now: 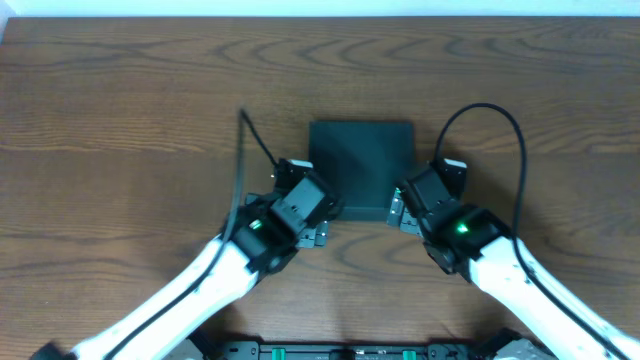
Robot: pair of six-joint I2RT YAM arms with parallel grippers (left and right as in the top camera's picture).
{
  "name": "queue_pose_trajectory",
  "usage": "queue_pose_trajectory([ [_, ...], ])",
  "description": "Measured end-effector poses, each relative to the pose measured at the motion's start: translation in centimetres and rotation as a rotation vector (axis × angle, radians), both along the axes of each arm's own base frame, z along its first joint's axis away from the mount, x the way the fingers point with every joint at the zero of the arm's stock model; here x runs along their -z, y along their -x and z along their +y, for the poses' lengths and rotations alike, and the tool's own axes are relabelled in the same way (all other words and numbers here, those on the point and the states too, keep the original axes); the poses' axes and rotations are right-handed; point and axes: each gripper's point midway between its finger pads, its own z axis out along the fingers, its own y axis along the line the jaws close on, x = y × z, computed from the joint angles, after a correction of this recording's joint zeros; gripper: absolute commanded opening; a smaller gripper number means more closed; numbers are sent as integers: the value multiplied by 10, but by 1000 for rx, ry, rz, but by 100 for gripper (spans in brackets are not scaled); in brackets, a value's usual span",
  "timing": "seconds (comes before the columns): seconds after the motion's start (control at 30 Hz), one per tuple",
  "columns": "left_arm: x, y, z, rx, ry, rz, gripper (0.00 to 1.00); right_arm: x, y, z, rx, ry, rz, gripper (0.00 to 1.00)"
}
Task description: Pack container
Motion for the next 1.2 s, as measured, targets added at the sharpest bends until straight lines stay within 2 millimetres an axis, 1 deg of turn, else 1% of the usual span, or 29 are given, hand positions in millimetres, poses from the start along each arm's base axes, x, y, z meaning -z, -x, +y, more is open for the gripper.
queue_pose_trajectory([
  [0.07,-16,2,2,35,20,-45,95,-16,1,-1,-24,-9,-33,99],
  [0.17,-42,6,8,82,45,-122,95,-53,4,-3,-75,-24,-114,99],
  [0.2,-47,7,10,87,51,-139,95,-62,6,-4,-87,-26,-131,99],
  [0.27,-66,10,18,92,68,-203,95,-83,14,-9,-121,-20,-165,99],
  [0.37,-87,16,32,81,80,-281,95,-101,32,-21,-151,-9,-183,99],
  [0.47,-101,24,49,71,72,-335,95,-112,48,-31,-168,-2,-197,99],
  [0.53,-104,30,57,81,52,-348,95,-116,58,-38,-178,1,-204,99],
  [0.63,-100,40,68,115,4,-325,95,-123,73,-45,-191,-11,-229,99],
  [0.77,-93,50,72,151,-18,-285,95,-129,84,-48,-219,-31,-258,99],
  [0.9,-96,54,74,156,-4,-297,95,-134,88,-46,-238,-45,-282,99],
  [1.2,-97,53,82,136,-39,-308,95,-133,88,-45,-242,-48,-279,99],
])
